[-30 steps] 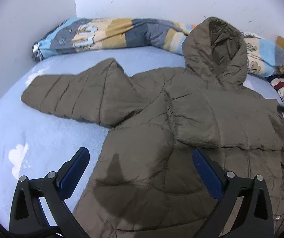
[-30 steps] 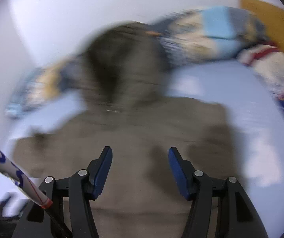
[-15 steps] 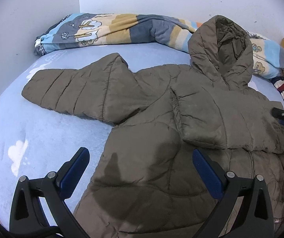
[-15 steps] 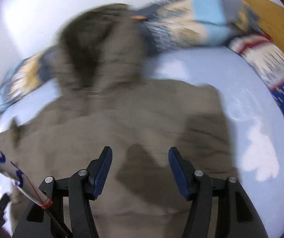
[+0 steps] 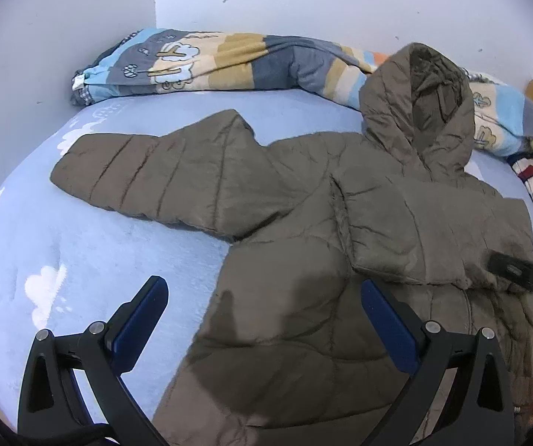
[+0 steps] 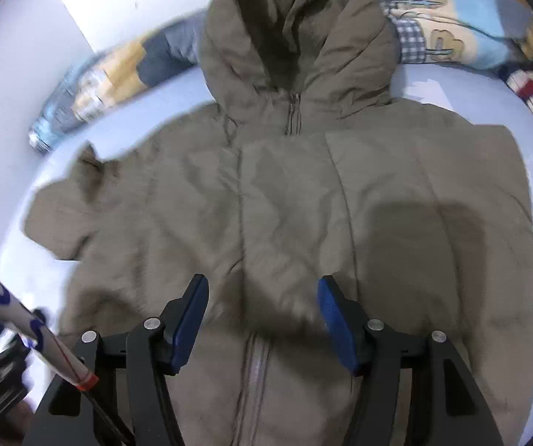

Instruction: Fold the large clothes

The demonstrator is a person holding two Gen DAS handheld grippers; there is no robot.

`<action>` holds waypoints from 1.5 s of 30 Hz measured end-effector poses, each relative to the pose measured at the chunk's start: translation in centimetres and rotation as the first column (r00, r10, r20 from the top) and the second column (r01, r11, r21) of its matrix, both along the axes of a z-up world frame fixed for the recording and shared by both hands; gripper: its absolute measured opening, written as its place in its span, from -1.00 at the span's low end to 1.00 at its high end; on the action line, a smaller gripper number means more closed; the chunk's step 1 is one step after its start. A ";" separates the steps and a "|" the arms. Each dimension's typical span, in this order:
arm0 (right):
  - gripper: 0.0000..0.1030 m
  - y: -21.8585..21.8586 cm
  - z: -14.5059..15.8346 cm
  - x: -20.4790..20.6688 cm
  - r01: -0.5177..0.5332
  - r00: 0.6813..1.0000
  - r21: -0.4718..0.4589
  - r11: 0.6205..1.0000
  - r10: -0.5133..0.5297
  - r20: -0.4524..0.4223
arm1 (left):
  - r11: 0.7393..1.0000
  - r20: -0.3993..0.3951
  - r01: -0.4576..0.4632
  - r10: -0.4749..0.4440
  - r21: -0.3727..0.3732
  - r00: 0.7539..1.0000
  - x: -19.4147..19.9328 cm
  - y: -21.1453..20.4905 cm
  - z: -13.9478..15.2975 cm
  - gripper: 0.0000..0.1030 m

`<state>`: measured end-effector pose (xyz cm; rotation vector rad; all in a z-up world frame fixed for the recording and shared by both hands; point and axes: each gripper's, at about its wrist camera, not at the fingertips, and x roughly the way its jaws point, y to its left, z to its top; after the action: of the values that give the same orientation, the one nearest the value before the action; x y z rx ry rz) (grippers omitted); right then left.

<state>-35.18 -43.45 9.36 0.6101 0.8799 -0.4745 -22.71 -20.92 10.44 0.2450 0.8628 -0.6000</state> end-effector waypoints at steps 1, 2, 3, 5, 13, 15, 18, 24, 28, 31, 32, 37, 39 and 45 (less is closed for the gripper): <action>0.41 0.5 0.7 -1.5 0.011 1.000 -0.012 1.000 -0.011 0.007 | 1.000 -0.004 -0.004 0.004 -0.002 1.000 0.1 0.1 0.0 1.00; 0.47 1.1 1.1 -2.5 0.021 1.000 -0.029 0.999 -0.021 0.004 | 1.000 -0.009 -0.008 0.008 -0.003 1.000 0.2 0.2 0.0 1.00; 0.57 1.7 1.2 -3.7 0.037 0.999 -0.050 0.998 -0.037 -0.003 | 1.000 -0.013 -0.012 0.012 -0.002 1.000 0.3 0.4 0.0 1.00; 0.58 2.5 0.4 -5.6 0.072 0.996 -0.034 0.997 -0.073 -0.048 | 1.000 -0.017 -0.013 0.013 -0.001 1.000 0.3 0.5 0.0 1.00; 0.61 5.2 -4.0 -7.9 0.110 0.983 0.054 0.993 -0.100 -0.156 | 0.999 0.009 -0.020 0.019 0.043 1.000 0.6 0.7 -0.9 1.00; 0.65 5.5 -5.4 -6.7 0.072 0.975 0.013 0.997 -0.068 -0.212 | 0.998 0.003 -0.017 0.017 0.056 1.000 0.8 0.7 -1.3 1.00; 0.65 5.5 -4.2 -6.6 0.070 0.978 -0.019 0.997 -0.072 -0.196 | 0.998 0.001 -0.023 0.023 0.060 1.000 1.5 1.0 -1.4 1.00; 0.65 6.7 -0.6 -6.4 0.005 0.997 -0.093 0.996 -0.012 -0.074 | 0.995 -0.019 -0.096 0.097 0.028 0.995 4.0 3.2 -1.0 1.00; 0.65 6.8 -2.0 -5.8 -0.024 0.996 -0.032 0.999 0.021 -0.085 | 0.989 -0.016 -0.146 0.146 0.016 0.989 5.6 5.0 -0.5 1.00; 0.65 6.5 -2.2 -5.3 -0.027 0.997 -0.012 1.000 0.026 -0.078 | 0.981 0.011 -0.193 0.193 0.008 0.981 7.0 6.8 0.2 1.00; 0.65 6.7 -2.1 -5.3 -0.026 0.997 -0.013 1.000 0.025 -0.075 | 0.979 0.011 -0.206 0.206 0.001 0.978 7.4 7.5 0.4 1.00; 0.65 6.9 -1.3 -5.5 -0.015 0.999 0.000 1.000 0.015 -0.047 | 0.963 -0.026 -0.265 0.264 -0.046 0.964 11.1 11.7 1.8 1.00; 0.65 7.0 -0.9 -5.6 -0.018 0.999 -0.004 1.000 0.018 -0.039 | 0.954 -0.117 -0.289 0.280 -0.073 0.953 13.9 13.7 1.9 1.00; 0.65 7.1 -0.9 -5.6 -0.020 0.999 -0.009 1.000 0.020 -0.042 | 0.914 -0.193 -0.401 0.383 -0.067 0.904 21.9 18.5 1.1 0.92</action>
<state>-40.76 -36.36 8.47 0.5843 0.9225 -0.4748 -0.84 -2.37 11.54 -0.0821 1.0153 -0.2885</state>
